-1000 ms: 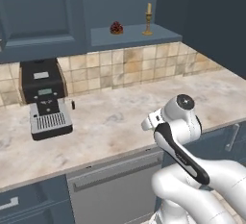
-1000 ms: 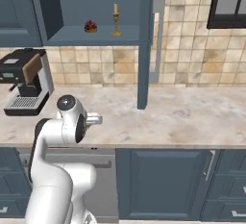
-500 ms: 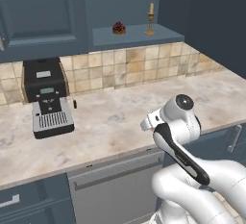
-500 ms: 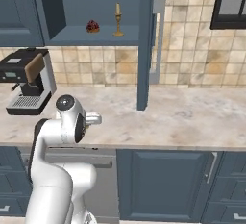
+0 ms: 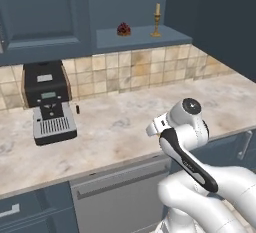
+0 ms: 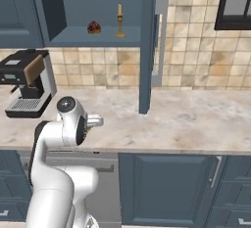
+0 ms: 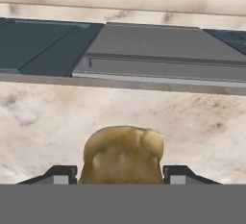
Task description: Pick the candle and candle from the dining table and place them in the open cabinet. Close the cabinet after placing the objects.
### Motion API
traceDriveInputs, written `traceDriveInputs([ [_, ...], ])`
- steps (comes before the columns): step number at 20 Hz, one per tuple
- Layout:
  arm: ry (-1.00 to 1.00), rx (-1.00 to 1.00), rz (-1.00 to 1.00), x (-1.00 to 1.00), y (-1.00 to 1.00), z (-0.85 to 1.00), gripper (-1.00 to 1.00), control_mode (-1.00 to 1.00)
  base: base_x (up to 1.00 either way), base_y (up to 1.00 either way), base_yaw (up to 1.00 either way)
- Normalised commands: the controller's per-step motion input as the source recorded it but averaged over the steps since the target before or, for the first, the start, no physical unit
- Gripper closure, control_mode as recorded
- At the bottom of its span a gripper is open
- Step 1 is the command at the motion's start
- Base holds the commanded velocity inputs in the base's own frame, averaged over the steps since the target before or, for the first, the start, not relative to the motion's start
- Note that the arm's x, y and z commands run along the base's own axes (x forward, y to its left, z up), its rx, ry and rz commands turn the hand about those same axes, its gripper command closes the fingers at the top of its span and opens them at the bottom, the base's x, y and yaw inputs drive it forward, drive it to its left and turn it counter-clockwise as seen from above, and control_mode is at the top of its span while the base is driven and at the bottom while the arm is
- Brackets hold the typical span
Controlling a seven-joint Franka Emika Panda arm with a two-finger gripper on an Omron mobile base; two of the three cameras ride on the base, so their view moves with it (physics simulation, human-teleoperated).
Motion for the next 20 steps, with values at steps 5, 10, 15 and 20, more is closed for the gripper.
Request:
traceDriveInputs([
  [5, 0.00, 0.00, 0.00, 0.00, 0.00, 0.00, 1.00, 1.00, 0.37, -0.03, 0.00],
  [10, 0.00, 0.00, 0.00, 0.00, 0.00, 0.00, 1.00, 1.00, 0.24, -0.01, 0.00],
  [15, 0.00, 0.00, 0.00, 0.00, 0.00, 0.00, 1.00, 1.00, 0.37, -0.02, 0.00],
  [20, 0.00, 0.00, 0.00, 0.00, 0.00, 0.00, 1.00, 1.00, 0.37, 0.00, 0.00],
])
